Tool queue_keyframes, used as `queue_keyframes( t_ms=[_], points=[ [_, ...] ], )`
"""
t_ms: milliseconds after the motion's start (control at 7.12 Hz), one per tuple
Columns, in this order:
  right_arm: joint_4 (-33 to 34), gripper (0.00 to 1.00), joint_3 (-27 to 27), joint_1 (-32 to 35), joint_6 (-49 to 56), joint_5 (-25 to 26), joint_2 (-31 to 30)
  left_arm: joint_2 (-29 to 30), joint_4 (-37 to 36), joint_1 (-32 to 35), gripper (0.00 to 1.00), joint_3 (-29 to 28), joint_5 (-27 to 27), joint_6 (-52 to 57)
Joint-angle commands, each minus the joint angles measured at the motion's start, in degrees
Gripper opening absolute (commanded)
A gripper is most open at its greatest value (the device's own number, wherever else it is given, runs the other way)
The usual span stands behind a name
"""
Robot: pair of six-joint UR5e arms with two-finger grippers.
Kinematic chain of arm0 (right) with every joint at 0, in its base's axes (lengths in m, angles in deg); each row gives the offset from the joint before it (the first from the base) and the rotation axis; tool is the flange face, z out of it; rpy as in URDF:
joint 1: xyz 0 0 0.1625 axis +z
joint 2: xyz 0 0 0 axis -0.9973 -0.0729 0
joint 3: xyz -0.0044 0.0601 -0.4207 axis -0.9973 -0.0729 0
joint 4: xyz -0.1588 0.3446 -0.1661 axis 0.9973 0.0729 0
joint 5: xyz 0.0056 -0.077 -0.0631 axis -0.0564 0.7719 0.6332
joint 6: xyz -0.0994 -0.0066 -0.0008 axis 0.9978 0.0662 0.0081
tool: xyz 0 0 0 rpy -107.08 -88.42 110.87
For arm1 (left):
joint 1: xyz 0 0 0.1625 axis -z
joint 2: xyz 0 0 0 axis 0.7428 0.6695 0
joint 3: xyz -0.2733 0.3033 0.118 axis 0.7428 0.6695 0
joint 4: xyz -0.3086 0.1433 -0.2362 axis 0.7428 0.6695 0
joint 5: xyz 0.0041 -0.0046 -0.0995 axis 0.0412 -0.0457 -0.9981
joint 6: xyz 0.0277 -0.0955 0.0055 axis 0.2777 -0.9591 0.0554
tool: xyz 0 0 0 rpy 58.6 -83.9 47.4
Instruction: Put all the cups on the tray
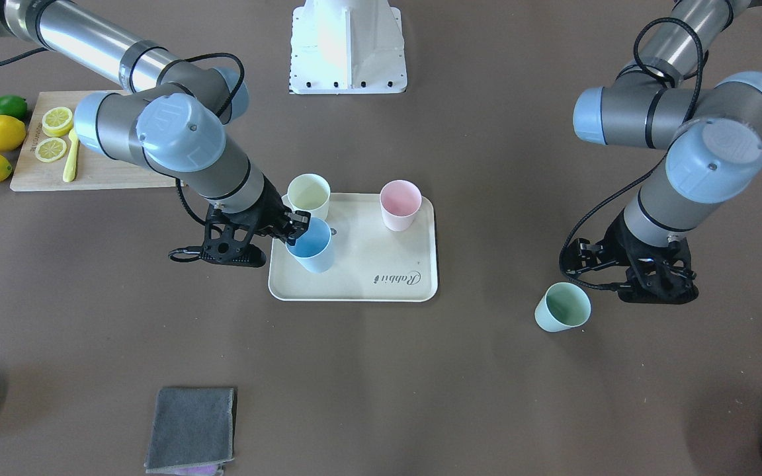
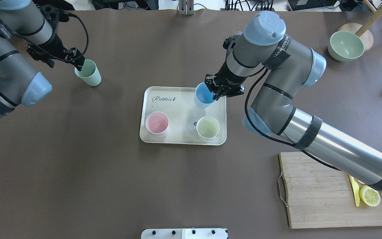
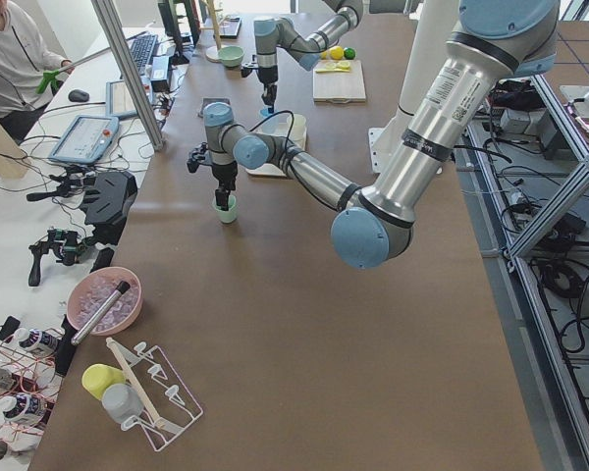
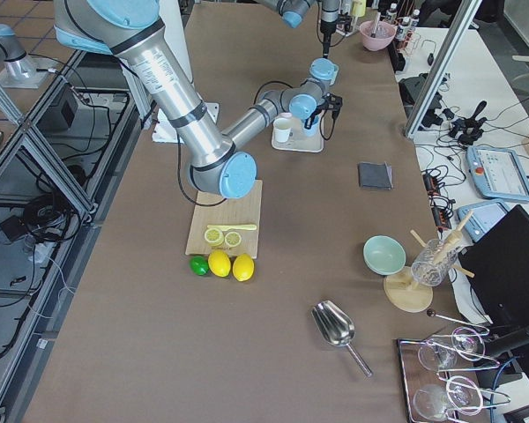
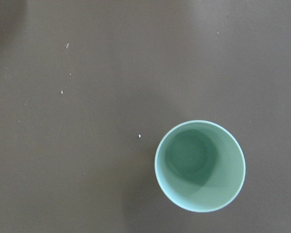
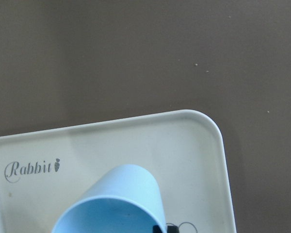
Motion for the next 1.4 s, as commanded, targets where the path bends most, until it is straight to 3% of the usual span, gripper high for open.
queue_keyframes(
  t_ms=[0, 140, 281, 421, 562, 702, 843, 983, 1264],
  points=[
    [-0.1, 0.00, -0.9, -1.6, -0.5, 2.5, 0.4, 3.8, 5.0, 0.5, 0.97, -8.0, -0.7, -0.3],
    [-0.1, 0.45, -1.0, -1.6, -0.5, 2.5, 0.5, 4.3, 7.3, 0.5, 0.97, -10.6, -1.2, -0.3],
    [-0.1, 0.99, 0.1, -1.6, -0.1, 2.0, 0.5, 4.3, 10.1, 0.5, 0.97, -13.1, -1.2, -0.2],
    [0.3, 1.00, 1.9, -0.5, -0.1, 1.2, 0.5, 3.8, 10.8, 0.4, 0.95, -13.2, -1.2, -0.2],
    [2.7, 1.00, 4.0, 2.0, 0.4, -1.6, 0.3, 2.9, 11.6, -0.4, 0.86, -13.3, -1.2, -0.2],
    [5.0, 1.00, 5.8, 4.8, 1.9, -4.5, -0.1, 1.7, 12.9, -0.9, 0.64, -13.2, -1.2, -0.4],
    [5.9, 1.00, 6.1, 5.9, 2.7, -5.1, -0.2, 1.6, 13.0, -1.8, 0.22, -12.9, -1.2, -3.4],
    [6.0, 1.00, 6.1, 6.6, 2.8, -5.4, -0.3, 2.2, 12.3, -2.0, 0.00, -11.9, -1.2, -3.9],
    [6.2, 1.00, 6.6, 8.4, 4.4, -6.2, -1.6, 5.1, 12.0, -2.3, 0.00, -10.8, -5.8, -10.2]
  ],
)
